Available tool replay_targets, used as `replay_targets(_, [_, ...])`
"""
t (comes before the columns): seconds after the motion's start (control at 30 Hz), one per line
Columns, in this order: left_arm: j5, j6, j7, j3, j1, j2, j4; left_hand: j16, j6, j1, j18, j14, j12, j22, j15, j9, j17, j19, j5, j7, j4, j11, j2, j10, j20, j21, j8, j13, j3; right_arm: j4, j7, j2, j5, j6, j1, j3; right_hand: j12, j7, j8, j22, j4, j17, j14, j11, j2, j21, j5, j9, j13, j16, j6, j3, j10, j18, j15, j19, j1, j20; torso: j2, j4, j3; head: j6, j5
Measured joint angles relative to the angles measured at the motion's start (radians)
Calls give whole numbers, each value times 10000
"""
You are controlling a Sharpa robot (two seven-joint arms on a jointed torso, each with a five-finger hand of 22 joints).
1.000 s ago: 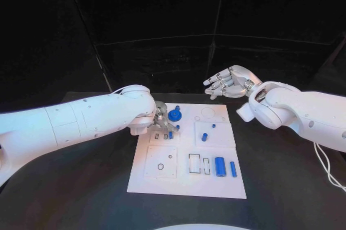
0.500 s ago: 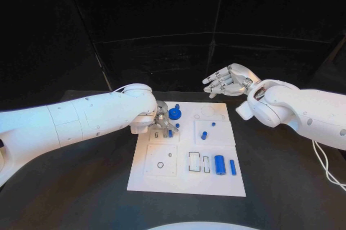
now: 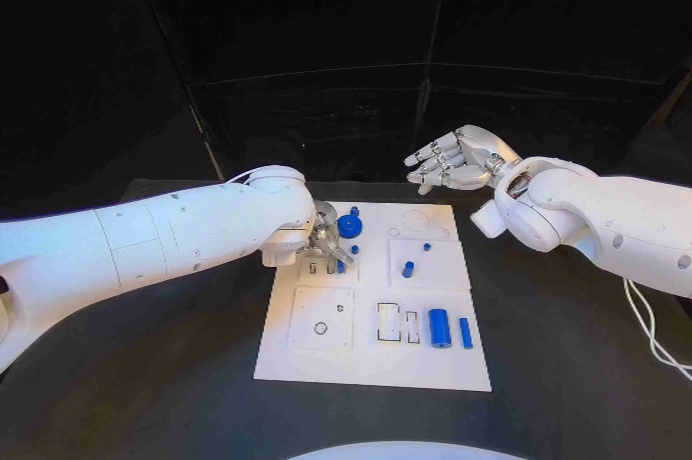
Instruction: Assemble the parts on the task board
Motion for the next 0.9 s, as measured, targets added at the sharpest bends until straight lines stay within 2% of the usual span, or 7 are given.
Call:
replay_targets(0.17, [0, 14, 0, 0, 0, 13, 5, 0, -88, 416, 0, 0, 0, 12, 0, 48, 0, 31, 0, -18, -375, -37, 172, -37, -31, 0, 60, 8, 375, -30, -7, 12, 0, 3, 0, 0, 0, 0, 0, -13, 0, -15, 0, 0, 0, -39, 1, 0, -10, 0, 0, 0, 0, -1, 0, 36, 0, 36, -2, 0, 0, -13, 8])
replay_targets(0.63, [27, 46, 0, -2, 1, 31, -6, 0, -160, 822, 1, -1, -1, 40, -73, 59, 0, -5, -18, -89, -795, -73, 152, -74, -67, 0, -17, -3, 1297, -96, -18, 36, -3, 13, 0, -1, 0, 36, 0, -27, 0, -26, 0, 0, 0, -39, 3, 0, -28, -60, -36, 0, 0, -2, 0, 35, 1, 36, -2, 4, -5, -21, 15])
replay_targets(0.77, [39, 66, 1, 6, 11, 18, 17, 0, -196, 913, 1, -1, -93, 57, -73, -9, 0, 25, 113, -53, -897, -107, 47, -112, -96, 0, -180, -51, 1959, -110, -21, 44, -3, 18, 0, -1, 1, 36, 0, -26, 0, -26, 0, 0, 0, -39, 28, 0, -28, -61, -36, 0, 0, -2, 0, 35, 1, 36, -1, 9, -10, -17, 26])
replay_targets(0.83, [55, 62, 10, 10, 17, -12, 44, 0, -207, 914, 1, 18, -101, 57, -91, -53, -1, 24, 509, -40, -973, -104, -138, -115, -97, 0, -249, -58, 2535, -124, -22, 48, -3, 22, 0, -1, 1, 36, 0, -36, 0, -25, 0, 0, 0, -39, 62, 0, -38, -61, -36, 0, 0, -2, 0, 35, 1, 35, -1, 11, -11, -12, 32])
replay_targets(0.9, [83, 37, 23, 10, 19, -57, 77, 0, -215, 916, 1, 34, -159, 57, -108, -79, -1, 25, 813, -31, -761, -89, -401, -130, -96, 0, -289, -62, 3065, -138, -23, 52, -3, 26, 0, -1, 1, 36, 0, -36, 0, -25, 0, 0, -1, -39, 65, 1, -38, -61, -36, 0, 0, -1, 0, 35, 1, 36, -1, 12, -11, -7, 40])
